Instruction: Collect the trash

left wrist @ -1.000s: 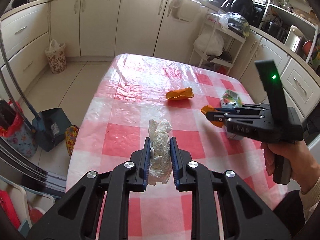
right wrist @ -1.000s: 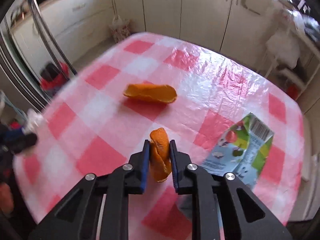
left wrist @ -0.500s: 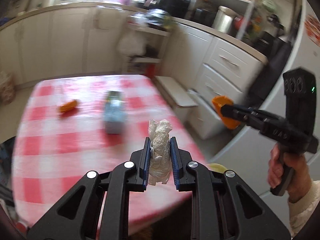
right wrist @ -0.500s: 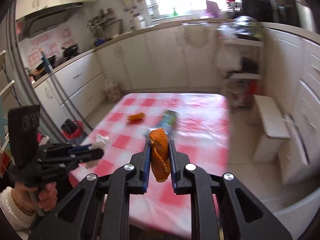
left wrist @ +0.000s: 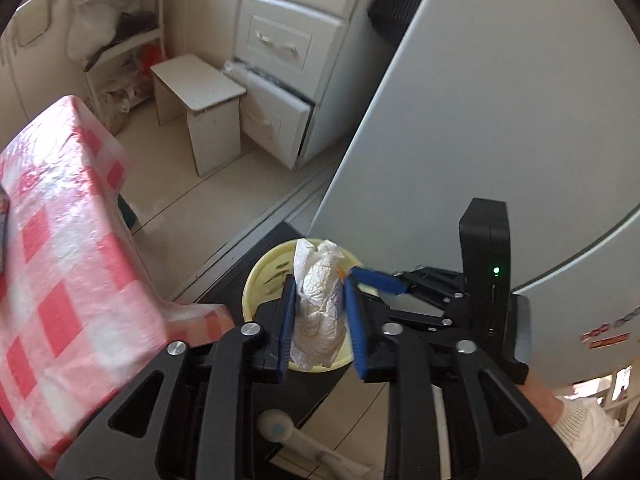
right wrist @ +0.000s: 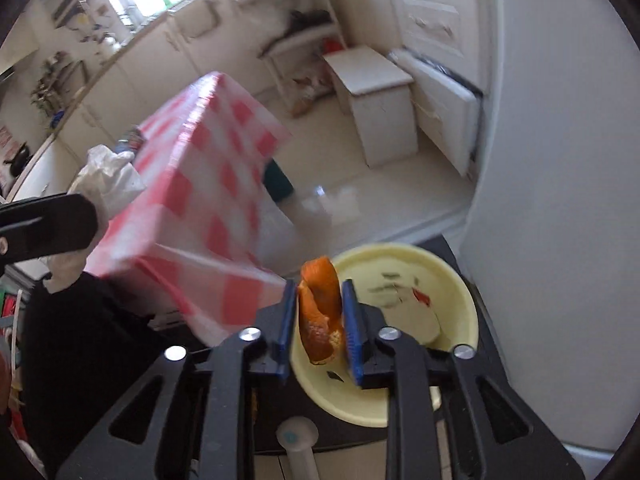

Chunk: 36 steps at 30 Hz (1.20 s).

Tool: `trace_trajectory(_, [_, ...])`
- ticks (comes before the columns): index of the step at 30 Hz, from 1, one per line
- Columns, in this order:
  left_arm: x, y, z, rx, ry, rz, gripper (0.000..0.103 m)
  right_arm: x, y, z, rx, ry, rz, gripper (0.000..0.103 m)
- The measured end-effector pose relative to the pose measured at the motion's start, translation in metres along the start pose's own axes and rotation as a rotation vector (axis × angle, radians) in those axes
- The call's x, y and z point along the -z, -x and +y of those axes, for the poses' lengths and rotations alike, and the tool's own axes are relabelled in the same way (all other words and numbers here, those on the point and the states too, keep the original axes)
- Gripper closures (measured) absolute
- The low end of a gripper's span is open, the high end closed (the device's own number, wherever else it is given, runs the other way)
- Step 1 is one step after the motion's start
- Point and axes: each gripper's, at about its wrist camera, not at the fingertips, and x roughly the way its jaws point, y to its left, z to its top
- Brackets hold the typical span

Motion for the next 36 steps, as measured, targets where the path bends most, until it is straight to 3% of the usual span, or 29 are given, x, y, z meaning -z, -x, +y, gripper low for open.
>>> trace_trajectory(3, [-0.002,-0.012,-0.003,-0.049,0.018,0.009,0.054,0.005,0.002,-0.022,-0.003,-0.090,-0.014,0.049])
trace_trajectory(6, [0.004,0.012,0.002,-0.095,0.027,-0.064,0.040,0.006,0.015,-0.029,-0.009,-0.141,-0.060,0.043])
trace_trajectory(8, [0.010,0.041,0.003,-0.148,0.033,-0.160,0.028,0.006,0.029,-0.027,-0.008,-0.161,-0.102,0.039])
trace_trajectory(12, [0.030,0.109,0.017,-0.288,0.084,-0.364,0.010,0.002,0.057,0.001,0.005,-0.138,-0.219,0.019])
trace_trajectory(15, [0.056,0.168,0.035,-0.392,0.141,-0.504,0.007,-0.003,0.082,0.039,0.010,-0.088,-0.313,0.012])
trace_trajectory(21, [0.114,0.261,0.076,-0.554,0.289,-0.671,0.007,-0.006,0.126,0.140,-0.067,0.077,-0.471,0.008])
trace_trajectory(26, [0.157,0.308,0.105,-0.656,0.369,-0.723,0.007,0.003,0.152,0.209,-0.120,0.217,-0.547,0.007])
trace_trajectory(36, [0.199,0.339,0.144,-0.681,0.470,-0.776,0.007,0.013,0.170,0.294,-0.151,0.388,-0.590,0.007])
